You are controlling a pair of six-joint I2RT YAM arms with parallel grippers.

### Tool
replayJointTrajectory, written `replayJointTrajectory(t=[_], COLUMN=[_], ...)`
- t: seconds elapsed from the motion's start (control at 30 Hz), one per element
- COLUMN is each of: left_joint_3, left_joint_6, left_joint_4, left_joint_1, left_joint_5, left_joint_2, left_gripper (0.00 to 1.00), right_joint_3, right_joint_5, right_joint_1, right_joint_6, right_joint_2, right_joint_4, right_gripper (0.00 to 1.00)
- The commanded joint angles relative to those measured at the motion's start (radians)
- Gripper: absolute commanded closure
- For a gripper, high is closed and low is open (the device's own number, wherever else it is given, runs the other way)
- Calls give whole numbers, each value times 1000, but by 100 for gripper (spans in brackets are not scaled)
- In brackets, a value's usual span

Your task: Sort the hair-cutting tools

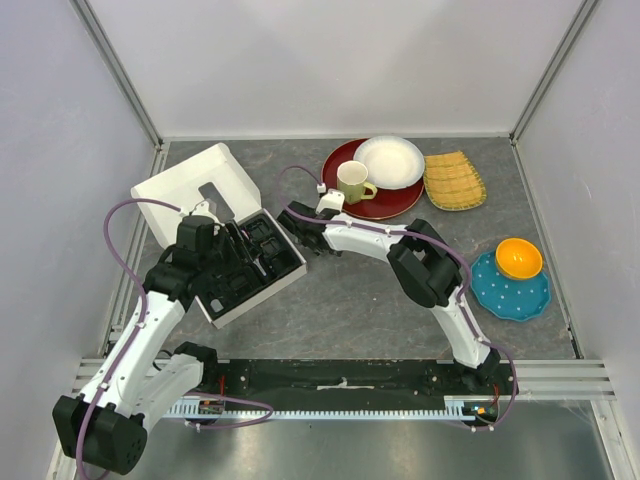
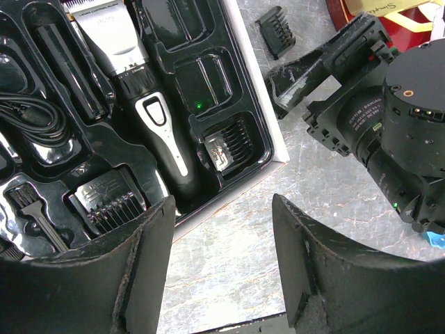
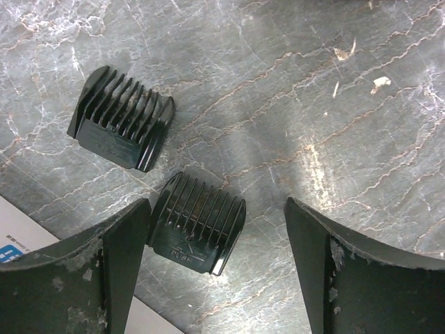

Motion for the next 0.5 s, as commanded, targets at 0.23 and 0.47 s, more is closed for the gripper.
replayJointTrajectory(t=[0.23, 0.47], left_joint_3=[3, 3], left_joint_6=[31, 32], left_joint_4=[23, 24], left_joint_1=[3, 3], left_joint_5=[14, 20], left_joint_2=[2, 4], left_gripper=[35, 35], right_joint_3=[-116, -142], right_joint_5=[-60, -77], right_joint_1=[7, 5], right_joint_6=[35, 28], right_joint_2=[-54, -69], right_joint_4=[-45, -33], right_gripper=[28, 25])
